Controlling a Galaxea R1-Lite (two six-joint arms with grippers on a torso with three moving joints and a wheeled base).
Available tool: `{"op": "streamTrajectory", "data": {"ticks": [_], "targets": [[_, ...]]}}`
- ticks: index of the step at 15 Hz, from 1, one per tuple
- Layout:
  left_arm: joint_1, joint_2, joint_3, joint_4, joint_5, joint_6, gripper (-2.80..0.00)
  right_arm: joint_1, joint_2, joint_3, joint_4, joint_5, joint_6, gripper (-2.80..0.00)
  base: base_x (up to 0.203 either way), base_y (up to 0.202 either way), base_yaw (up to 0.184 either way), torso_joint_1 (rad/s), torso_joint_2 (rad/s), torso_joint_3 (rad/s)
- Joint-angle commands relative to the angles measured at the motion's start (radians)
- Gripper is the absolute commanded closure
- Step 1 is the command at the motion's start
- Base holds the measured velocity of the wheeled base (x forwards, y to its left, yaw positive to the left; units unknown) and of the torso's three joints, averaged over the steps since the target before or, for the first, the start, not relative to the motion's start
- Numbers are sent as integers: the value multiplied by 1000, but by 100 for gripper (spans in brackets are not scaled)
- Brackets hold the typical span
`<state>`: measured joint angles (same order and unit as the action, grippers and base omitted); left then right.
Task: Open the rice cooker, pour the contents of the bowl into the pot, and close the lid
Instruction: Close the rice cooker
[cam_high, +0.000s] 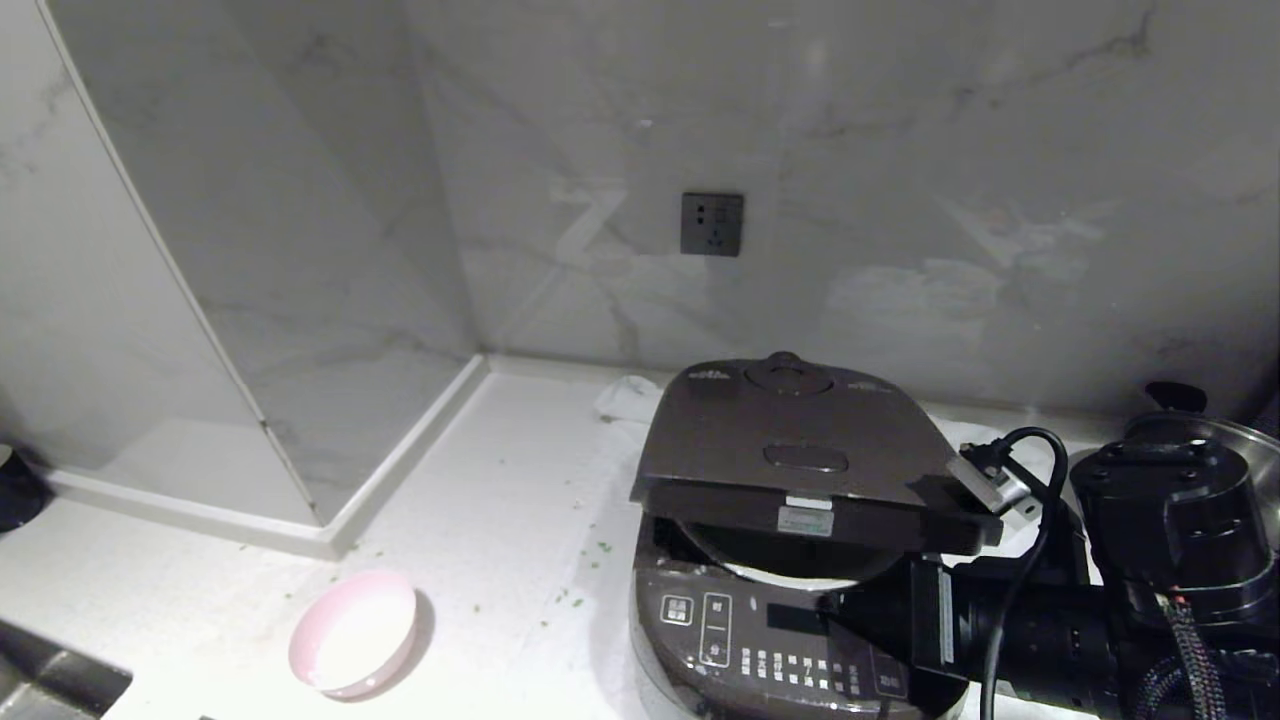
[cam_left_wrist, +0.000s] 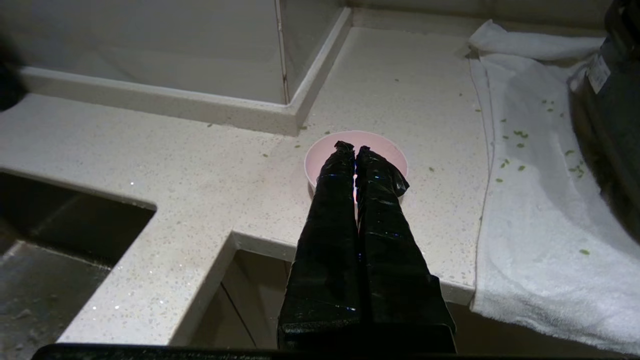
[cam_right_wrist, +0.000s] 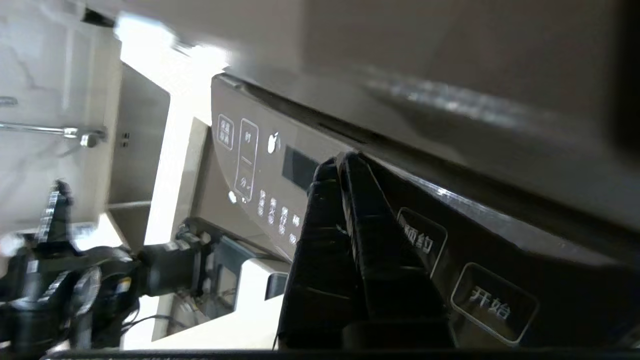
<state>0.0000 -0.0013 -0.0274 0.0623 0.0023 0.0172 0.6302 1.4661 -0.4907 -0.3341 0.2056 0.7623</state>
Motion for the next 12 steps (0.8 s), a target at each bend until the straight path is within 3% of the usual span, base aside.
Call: {"op": "streamTrajectory", "data": {"ticks": [1,5,8,12], "targets": [[0,-2,0,1,1,0,0,0,-48,-51,12,-5,1,0,0,0,0,0,0,0],[2,-1,0,1,1,1,0,-1,-136,-119,88,-15,-22,0,0,0,0,0,0,0],[1,43,-117,1,-29,-19,0,-71,-154,-167,153,-15,-68,0,0,0,0,0,0,0],[1,423,-398,-59,-119,-187,0,-81,-206,-200,159,-15,-93,0,0,0,0,0,0,0]]}}
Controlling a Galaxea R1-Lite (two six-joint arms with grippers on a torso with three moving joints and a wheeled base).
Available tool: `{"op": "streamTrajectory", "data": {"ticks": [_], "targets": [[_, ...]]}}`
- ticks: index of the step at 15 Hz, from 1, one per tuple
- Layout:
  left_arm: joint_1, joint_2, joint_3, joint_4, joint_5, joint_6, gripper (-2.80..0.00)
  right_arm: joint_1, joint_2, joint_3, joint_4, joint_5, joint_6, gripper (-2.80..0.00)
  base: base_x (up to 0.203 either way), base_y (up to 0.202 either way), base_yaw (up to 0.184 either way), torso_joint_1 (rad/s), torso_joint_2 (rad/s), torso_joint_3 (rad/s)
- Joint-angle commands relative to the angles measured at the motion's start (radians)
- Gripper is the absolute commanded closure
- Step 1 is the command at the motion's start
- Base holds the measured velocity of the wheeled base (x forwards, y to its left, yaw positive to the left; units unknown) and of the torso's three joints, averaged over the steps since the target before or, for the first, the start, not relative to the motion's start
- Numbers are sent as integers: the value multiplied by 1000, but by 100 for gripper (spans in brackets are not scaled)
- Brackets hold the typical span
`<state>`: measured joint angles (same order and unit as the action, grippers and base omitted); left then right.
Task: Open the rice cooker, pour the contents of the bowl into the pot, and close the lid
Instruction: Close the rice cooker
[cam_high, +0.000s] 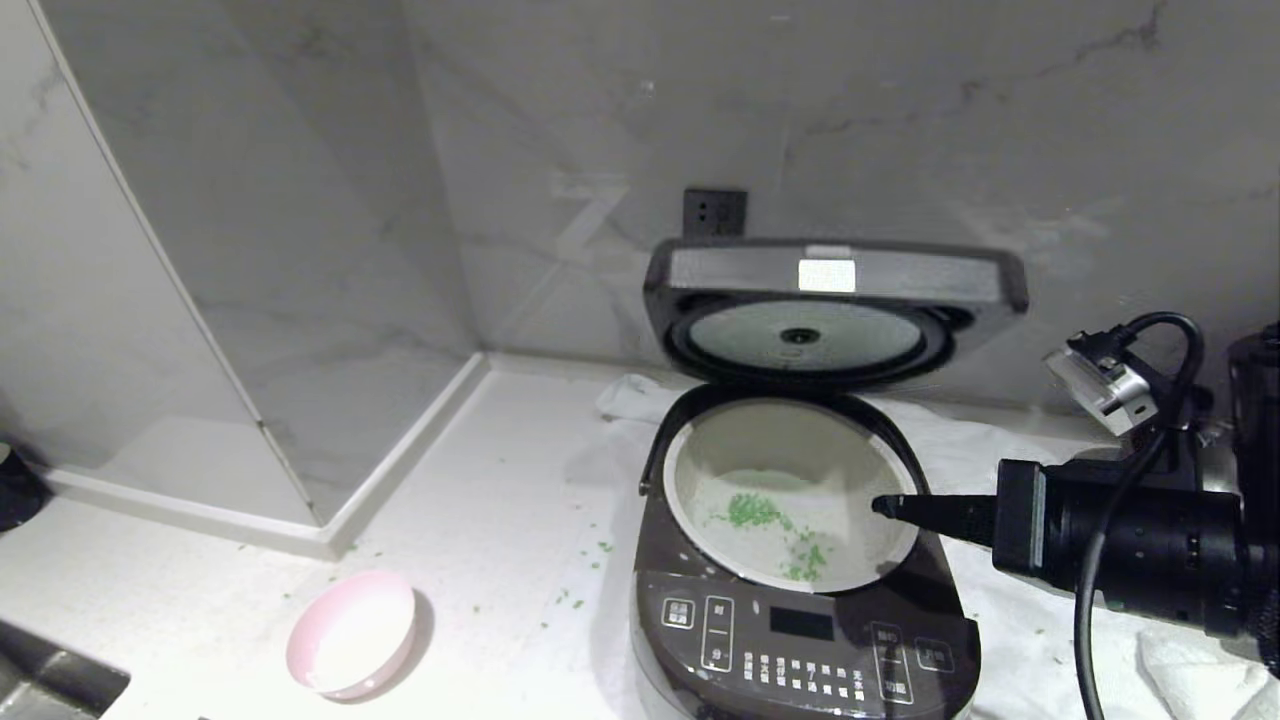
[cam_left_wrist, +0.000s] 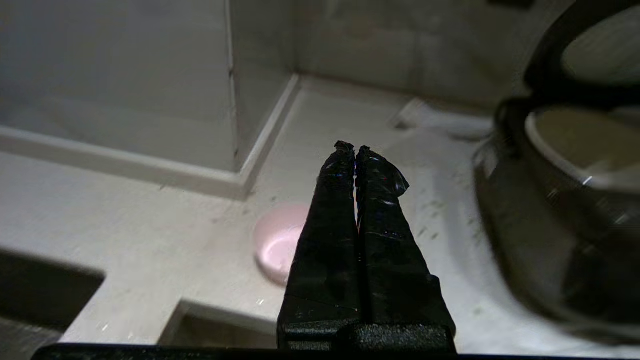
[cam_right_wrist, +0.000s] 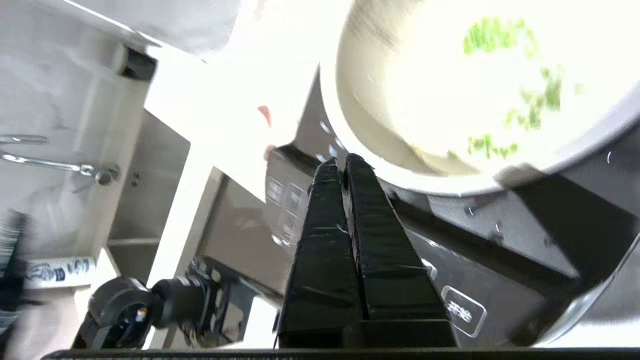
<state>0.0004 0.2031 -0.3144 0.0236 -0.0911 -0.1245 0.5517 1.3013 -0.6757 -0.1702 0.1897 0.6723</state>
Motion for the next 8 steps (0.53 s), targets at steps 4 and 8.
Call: {"op": "streamTrajectory", "data": {"ticks": [4,8], "targets": [[-54,626,-396,-149,-146,-144,0,7,-179,-152,27,-36,-183,0,0,0,0,0,0,0],[-243,1000,-668,-258,-72,-193,0,-114,-122,-363,119,-74,-239,0,0,0,0,0,0,0]]}}
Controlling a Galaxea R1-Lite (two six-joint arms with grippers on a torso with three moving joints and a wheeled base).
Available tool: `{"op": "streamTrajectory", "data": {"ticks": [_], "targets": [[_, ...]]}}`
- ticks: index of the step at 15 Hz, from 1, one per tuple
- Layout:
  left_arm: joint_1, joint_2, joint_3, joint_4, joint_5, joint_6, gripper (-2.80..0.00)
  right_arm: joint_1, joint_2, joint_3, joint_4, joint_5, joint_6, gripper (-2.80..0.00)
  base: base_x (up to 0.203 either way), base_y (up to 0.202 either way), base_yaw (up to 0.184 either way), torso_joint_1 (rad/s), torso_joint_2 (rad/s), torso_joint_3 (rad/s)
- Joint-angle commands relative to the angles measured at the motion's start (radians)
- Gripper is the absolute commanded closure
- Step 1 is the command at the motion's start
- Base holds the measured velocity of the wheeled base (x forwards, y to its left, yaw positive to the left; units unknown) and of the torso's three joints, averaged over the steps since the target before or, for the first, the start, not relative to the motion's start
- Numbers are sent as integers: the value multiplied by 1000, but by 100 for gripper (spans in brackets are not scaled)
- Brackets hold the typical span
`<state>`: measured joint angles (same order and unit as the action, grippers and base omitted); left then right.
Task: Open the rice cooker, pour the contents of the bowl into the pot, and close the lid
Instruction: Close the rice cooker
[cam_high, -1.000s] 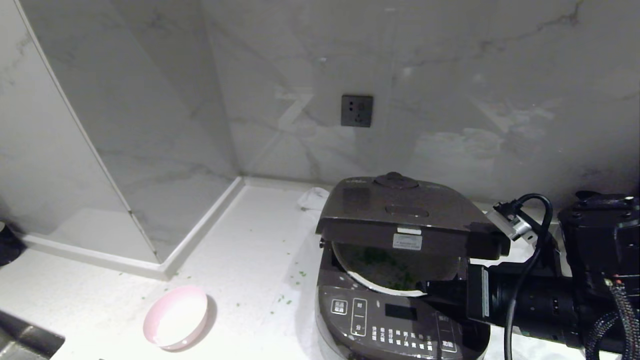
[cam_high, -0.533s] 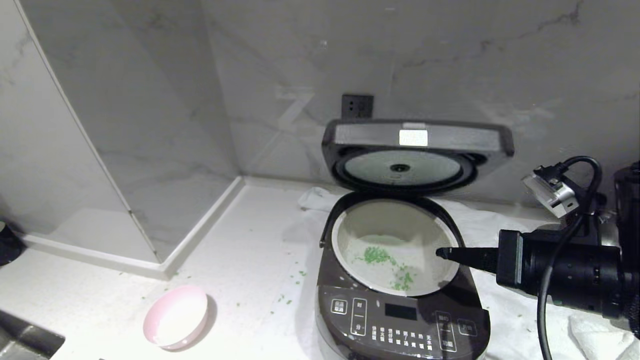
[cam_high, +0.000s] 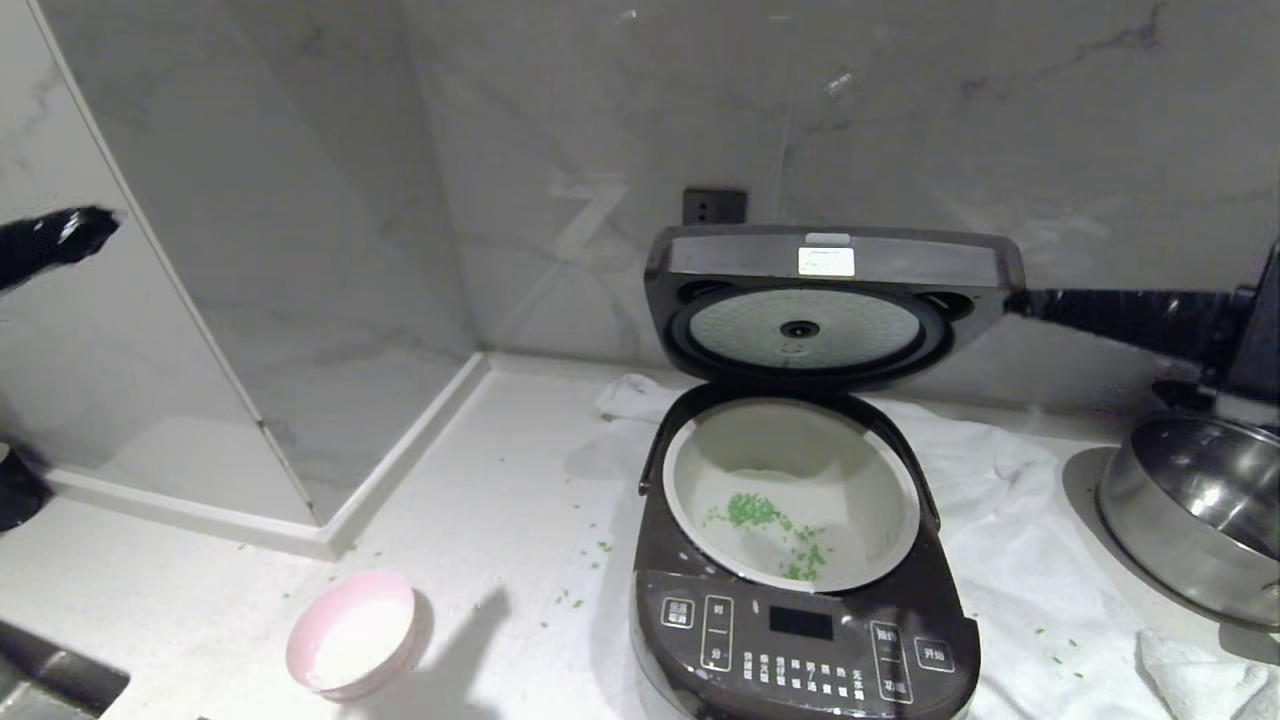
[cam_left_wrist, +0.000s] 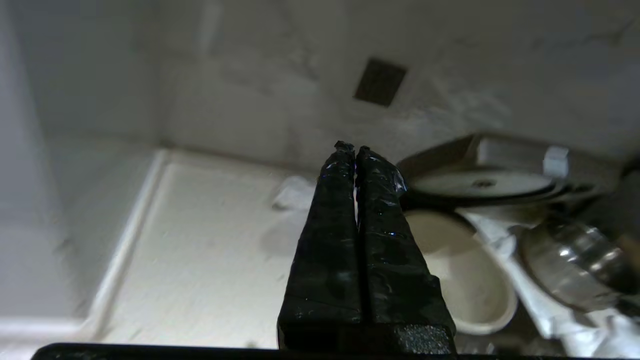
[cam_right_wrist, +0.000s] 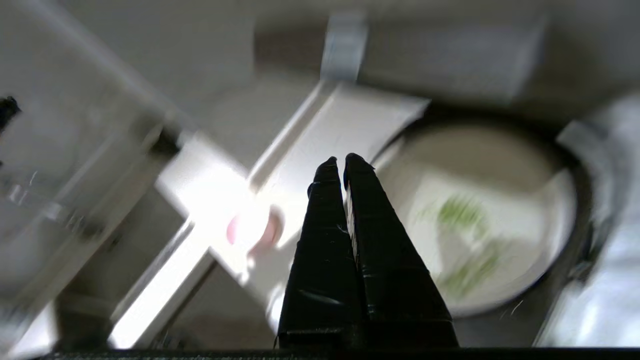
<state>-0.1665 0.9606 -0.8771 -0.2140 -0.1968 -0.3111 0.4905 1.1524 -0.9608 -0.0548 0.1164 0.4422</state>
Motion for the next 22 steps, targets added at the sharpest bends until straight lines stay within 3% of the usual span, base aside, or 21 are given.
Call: {"op": "streamTrajectory", "data": {"ticks": [1,5,10,15,22], "targets": [[-131,325,-179,-41,81,-11,0,-93,66,-131,8,0,-19,0,0,0,0,0,0,0],[-297,613,-495,-101,238,-34,0,-238,309,-319,13,39,-52,0,0,0,0,0,0,0],[-356,825,-760,-114,340,-120,0,-277,543,-571,76,109,-79,0,0,0,0,0,0,0],[-453,866,-779,-102,335,-118,0,-216,549,-559,115,123,-76,0,0,0,0,0,0,0],[-555,885,-758,-79,313,-2,0,-117,453,-374,114,120,-65,0,0,0,0,0,0,0]]}}
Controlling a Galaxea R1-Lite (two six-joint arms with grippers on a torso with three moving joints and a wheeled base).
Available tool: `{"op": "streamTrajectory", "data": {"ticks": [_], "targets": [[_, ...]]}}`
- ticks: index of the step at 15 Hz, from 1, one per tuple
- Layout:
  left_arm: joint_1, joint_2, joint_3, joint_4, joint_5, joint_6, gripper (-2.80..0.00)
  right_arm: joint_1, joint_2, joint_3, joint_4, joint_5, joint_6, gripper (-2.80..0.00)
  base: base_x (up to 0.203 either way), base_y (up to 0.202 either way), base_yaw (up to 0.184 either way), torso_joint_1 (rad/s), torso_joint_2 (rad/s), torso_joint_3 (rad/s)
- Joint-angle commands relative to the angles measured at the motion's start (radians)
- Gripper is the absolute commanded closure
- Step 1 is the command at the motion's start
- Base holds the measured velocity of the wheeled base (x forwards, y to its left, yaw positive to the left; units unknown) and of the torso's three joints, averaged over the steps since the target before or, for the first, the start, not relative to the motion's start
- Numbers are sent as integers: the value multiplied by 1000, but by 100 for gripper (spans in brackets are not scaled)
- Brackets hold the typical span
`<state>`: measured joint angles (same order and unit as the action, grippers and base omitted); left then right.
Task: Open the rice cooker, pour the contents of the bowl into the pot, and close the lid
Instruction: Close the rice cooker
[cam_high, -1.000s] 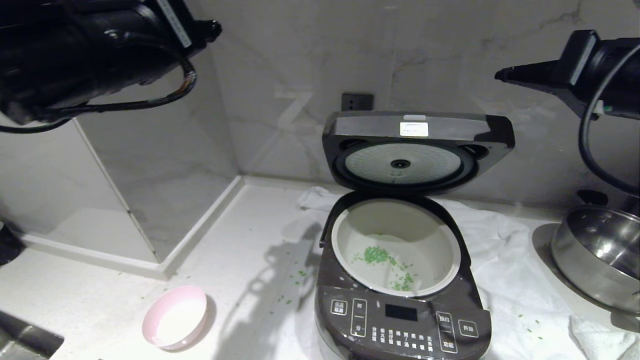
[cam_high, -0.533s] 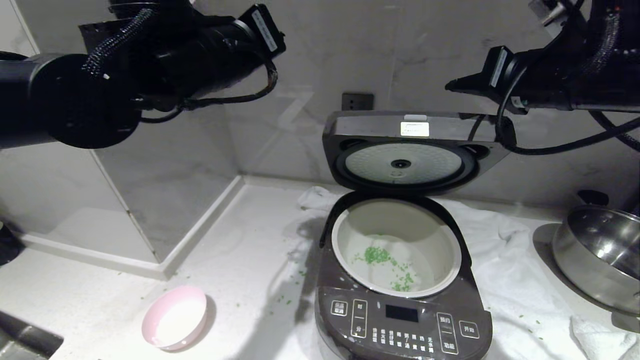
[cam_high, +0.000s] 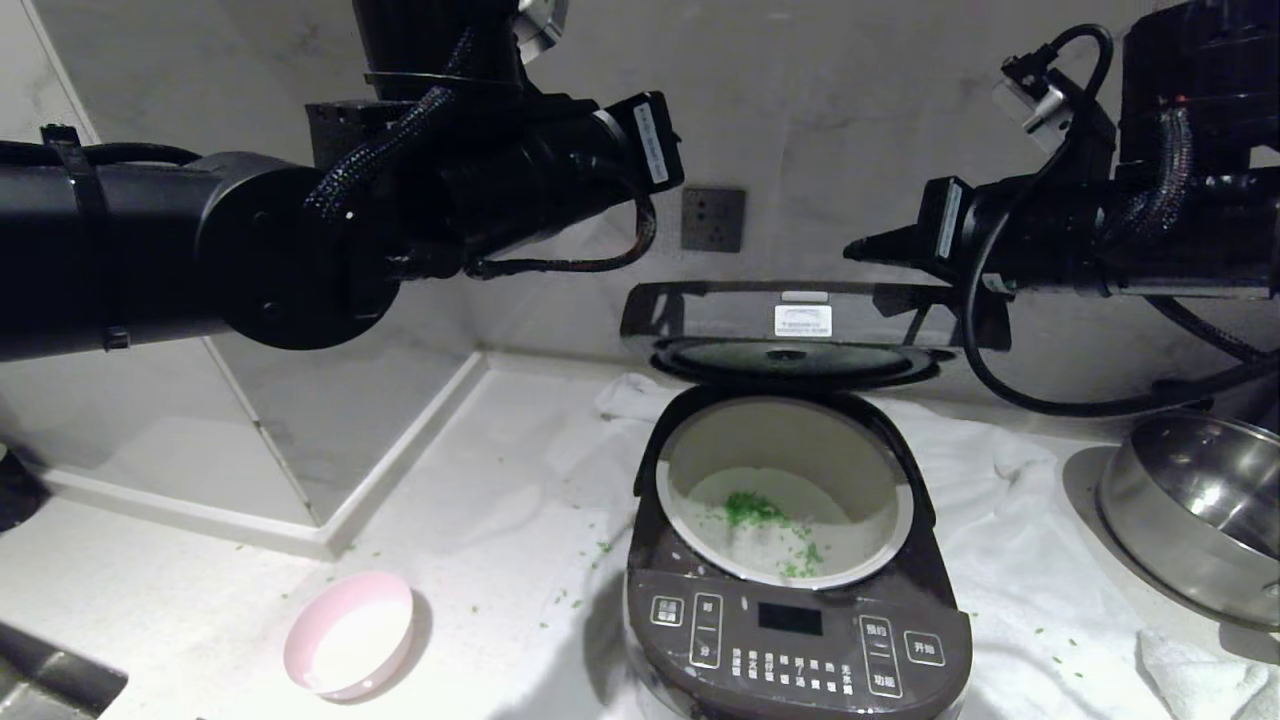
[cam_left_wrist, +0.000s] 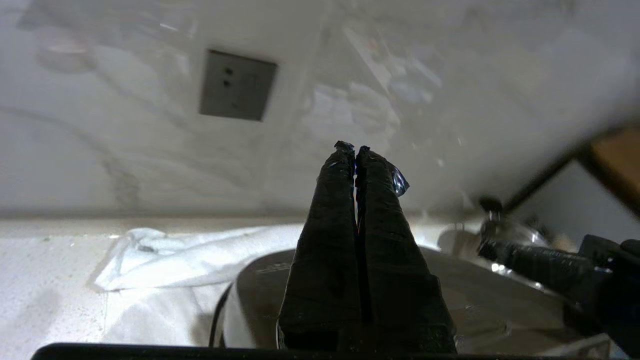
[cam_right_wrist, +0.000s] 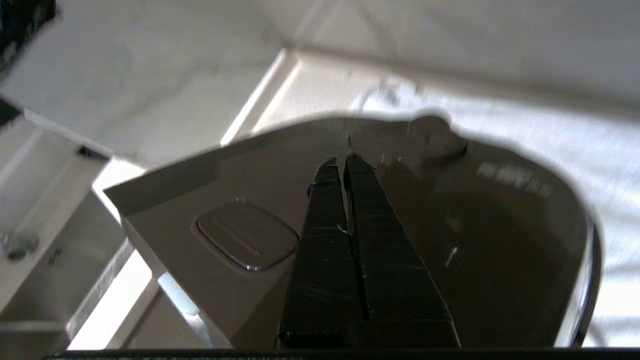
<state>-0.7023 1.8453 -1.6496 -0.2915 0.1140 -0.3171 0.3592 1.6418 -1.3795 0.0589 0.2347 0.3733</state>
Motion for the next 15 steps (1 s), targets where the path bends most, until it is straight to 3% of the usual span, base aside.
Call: {"op": "streamTrajectory", "data": {"ticks": [1,8,15], "targets": [[-29,-9,47,-2,2,8,0,17,-57,69,0,2,10,0,0,0,0,0,0,0],[-73,-171,494,-13,-47,64,0,10,-123,210,-14,3,43,0,0,0,0,0,0,0],[-94,-203,584,-46,-48,55,0,22,-122,318,-78,7,79,0,0,0,0,0,0,0]]}}
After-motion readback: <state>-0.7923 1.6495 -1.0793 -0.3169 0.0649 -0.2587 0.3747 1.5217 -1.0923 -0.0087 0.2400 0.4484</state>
